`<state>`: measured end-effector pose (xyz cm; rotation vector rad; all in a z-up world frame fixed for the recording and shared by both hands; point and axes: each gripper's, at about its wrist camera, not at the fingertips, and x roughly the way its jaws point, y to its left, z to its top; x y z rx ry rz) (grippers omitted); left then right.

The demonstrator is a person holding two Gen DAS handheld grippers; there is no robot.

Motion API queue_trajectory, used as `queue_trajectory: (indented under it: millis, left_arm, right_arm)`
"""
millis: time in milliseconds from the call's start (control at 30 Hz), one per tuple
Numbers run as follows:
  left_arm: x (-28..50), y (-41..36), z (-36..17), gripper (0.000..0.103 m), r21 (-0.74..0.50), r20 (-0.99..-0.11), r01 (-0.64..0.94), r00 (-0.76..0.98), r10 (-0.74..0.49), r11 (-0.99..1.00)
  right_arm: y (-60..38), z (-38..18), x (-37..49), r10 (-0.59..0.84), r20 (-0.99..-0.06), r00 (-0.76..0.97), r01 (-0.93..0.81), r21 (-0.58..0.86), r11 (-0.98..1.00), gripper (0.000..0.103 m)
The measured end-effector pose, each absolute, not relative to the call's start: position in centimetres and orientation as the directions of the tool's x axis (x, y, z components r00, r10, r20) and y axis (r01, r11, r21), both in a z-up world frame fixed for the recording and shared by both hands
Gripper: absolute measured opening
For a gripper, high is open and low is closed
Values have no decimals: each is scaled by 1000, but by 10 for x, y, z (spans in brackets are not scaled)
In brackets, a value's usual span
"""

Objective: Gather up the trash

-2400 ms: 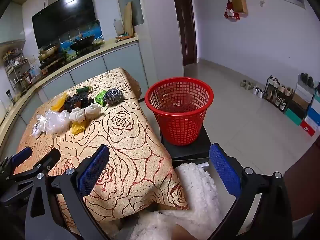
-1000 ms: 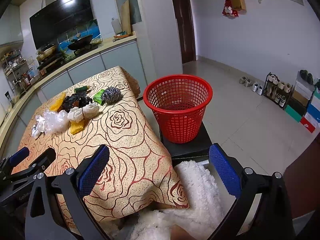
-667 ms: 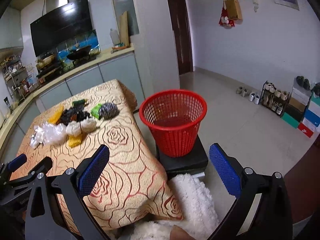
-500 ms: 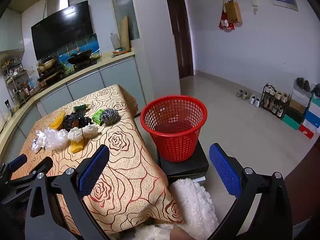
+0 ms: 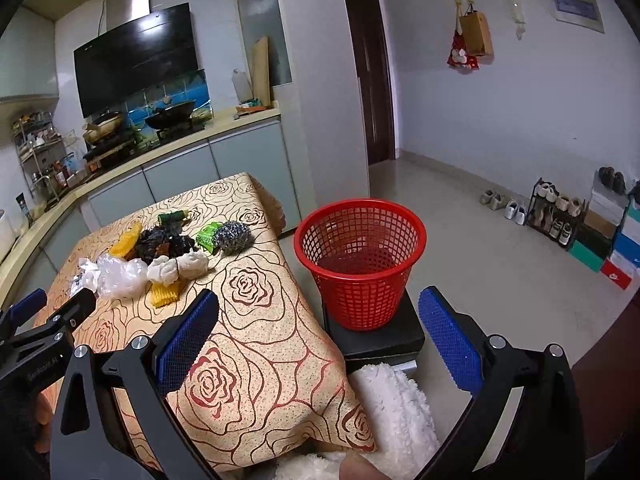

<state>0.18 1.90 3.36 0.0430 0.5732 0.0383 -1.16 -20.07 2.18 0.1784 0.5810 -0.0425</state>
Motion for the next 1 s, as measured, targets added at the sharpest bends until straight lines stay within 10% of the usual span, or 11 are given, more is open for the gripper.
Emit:
queue_trajectory:
  millis: [1000]
  left_arm:
    - [-4, 17, 37, 96, 46, -512, -26, 858, 46, 999]
  right_arm:
    - [-200, 17, -13, 14, -556, 831, 89, 158, 983, 98]
